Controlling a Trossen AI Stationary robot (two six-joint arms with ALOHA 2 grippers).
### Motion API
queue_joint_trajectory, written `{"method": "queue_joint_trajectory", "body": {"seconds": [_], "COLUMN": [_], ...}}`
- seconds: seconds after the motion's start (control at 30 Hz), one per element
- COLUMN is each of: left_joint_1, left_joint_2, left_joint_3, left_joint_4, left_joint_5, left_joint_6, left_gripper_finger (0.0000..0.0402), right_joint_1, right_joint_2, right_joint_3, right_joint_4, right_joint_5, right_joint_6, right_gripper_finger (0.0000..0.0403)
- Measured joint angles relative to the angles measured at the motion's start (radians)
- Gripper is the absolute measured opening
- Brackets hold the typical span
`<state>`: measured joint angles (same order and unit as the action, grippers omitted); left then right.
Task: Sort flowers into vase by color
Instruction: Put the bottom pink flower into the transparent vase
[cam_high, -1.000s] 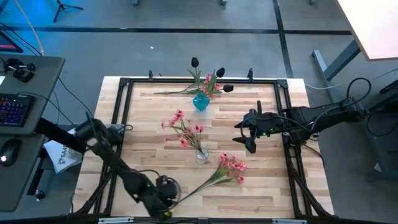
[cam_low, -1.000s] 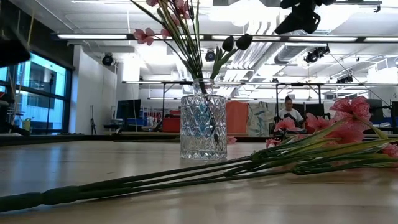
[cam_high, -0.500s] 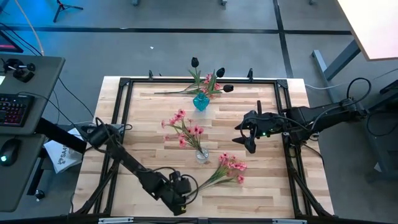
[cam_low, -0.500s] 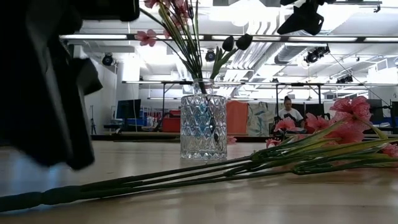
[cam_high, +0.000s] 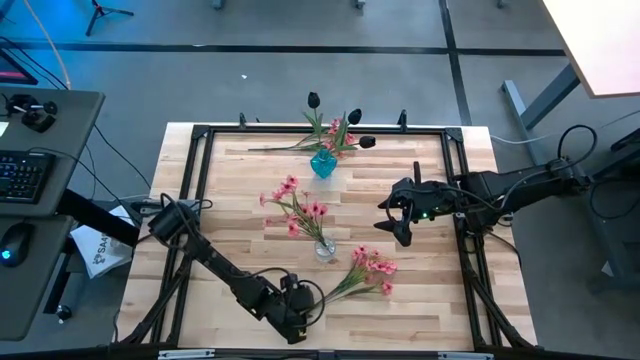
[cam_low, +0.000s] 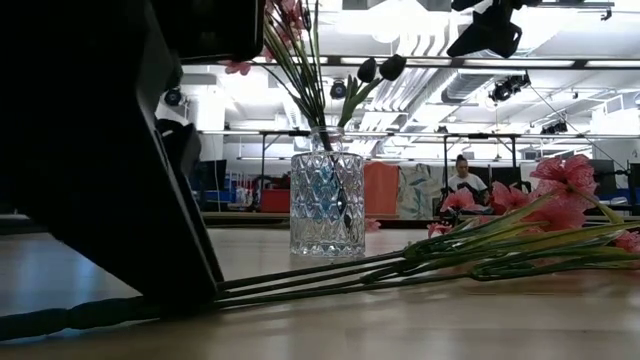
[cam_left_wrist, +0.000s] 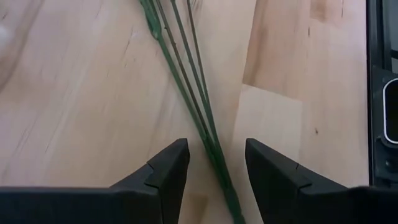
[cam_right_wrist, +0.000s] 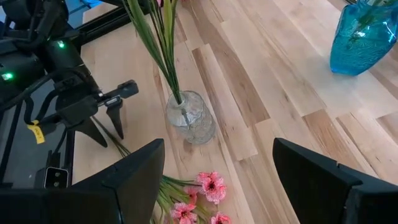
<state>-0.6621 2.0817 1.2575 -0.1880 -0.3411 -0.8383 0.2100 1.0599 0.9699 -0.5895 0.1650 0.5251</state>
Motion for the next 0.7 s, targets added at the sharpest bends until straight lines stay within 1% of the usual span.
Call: {"method": "queue_joint_trajectory", "body": {"seconds": [0.1,0.2,0.27,0.4,0.43,0.53,0.6,0.7], "left_joint_1": [-0.001,-0.002,0.003,0.008,0.008,0.005,-0.010,-0.039], "left_joint_2": [0.018,0.028,0.029,0.029,0.029,0.018,-0.010,-0.070], "left_joint_3": [0.002,0.002,0.002,0.003,0.003,0.002,-0.001,-0.011], "left_joint_4": [0.000,-0.020,-0.047,-0.088,-0.091,-0.098,-0.110,-0.167], "left_joint_5": [-0.018,-0.042,-0.038,-0.019,-0.008,0.021,0.015,0.011], "left_joint_6": [0.002,-0.033,-0.060,-0.077,-0.077,-0.077,-0.077,-0.043], "left_gripper_finger": [0.0151,0.0133,0.0105,0.0022,0.0012,0.0011,0.0005,0.0003], "right_joint_1": [0.000,0.000,0.000,0.000,0.000,0.000,0.000,0.000], "right_joint_2": [0.000,0.000,0.000,0.000,0.000,0.000,0.000,0.000], "right_joint_3": [0.000,0.000,0.000,0.000,0.000,0.000,0.000,0.000], "right_joint_4": [0.001,0.001,0.001,0.001,0.002,0.002,0.003,0.028], "right_joint_5": [0.000,0.000,0.000,0.000,0.000,0.000,-0.001,-0.044], "right_joint_6": [0.000,-0.001,-0.001,-0.001,-0.001,-0.001,-0.001,-0.001], "right_gripper_finger": [0.0293,0.0293,0.0293,0.0293,0.0293,0.0293,0.0293,0.0293]}}
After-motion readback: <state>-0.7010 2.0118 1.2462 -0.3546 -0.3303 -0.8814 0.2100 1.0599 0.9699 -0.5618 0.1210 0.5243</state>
